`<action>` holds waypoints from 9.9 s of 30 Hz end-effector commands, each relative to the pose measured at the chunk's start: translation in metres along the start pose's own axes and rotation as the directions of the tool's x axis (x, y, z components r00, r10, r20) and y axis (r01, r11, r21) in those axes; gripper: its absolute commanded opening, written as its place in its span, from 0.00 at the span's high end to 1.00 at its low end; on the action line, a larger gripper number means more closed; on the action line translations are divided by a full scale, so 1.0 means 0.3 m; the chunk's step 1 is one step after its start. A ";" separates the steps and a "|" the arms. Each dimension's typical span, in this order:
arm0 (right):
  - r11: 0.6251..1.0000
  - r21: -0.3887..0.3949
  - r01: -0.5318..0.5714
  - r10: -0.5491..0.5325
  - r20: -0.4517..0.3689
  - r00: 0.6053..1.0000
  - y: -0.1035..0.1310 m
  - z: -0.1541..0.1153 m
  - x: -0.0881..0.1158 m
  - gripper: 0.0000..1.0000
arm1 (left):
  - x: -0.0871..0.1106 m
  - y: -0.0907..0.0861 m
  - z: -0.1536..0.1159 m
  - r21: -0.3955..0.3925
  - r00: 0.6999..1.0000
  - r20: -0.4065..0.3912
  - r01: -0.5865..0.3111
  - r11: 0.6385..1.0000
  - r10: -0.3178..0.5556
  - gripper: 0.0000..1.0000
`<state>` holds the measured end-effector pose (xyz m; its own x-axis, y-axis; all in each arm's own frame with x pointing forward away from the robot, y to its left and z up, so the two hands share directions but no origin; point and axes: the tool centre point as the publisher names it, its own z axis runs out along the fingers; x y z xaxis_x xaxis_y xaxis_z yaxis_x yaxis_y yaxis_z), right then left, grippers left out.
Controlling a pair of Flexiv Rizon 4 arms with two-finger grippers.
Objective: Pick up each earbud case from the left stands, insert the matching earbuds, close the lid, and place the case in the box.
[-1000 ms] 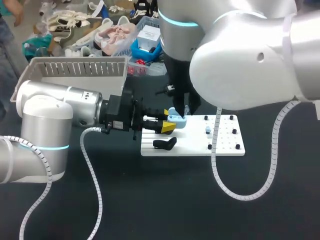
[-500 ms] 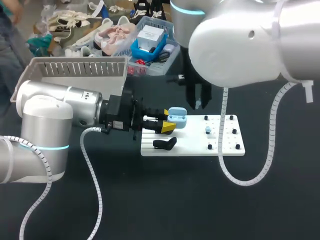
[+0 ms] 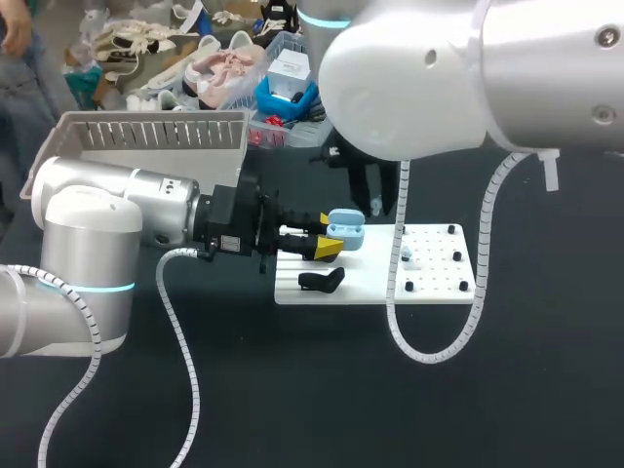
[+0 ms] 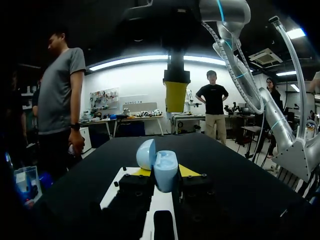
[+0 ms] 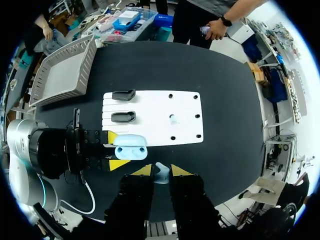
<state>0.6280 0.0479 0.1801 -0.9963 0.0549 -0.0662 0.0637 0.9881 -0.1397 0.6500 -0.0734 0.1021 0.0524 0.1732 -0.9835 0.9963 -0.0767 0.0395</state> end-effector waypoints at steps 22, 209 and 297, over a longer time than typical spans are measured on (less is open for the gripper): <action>1.000 0.009 -0.026 0.026 -0.005 1.000 0.077 0.060 -0.012 1.00 | 0.000 -0.003 0.002 -0.005 1.000 0.000 -0.001 1.000 0.001 1.00; 0.858 -0.415 -0.301 0.351 0.047 0.935 -0.206 0.112 -0.035 0.52 | 0.000 -0.003 0.002 -0.005 1.000 0.000 -0.001 1.000 0.001 1.00; 0.891 -0.278 -0.358 0.368 -0.018 0.930 -0.089 0.549 -0.217 0.73 | 0.000 -0.003 0.002 -0.005 1.000 0.000 -0.001 1.000 0.001 1.00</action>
<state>0.7000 -0.0068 0.0260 -0.9041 0.4169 -0.0944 0.3969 0.9007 0.1768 0.6499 -0.0735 0.1021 0.0524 0.1731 -0.9835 0.9963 -0.0764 0.0397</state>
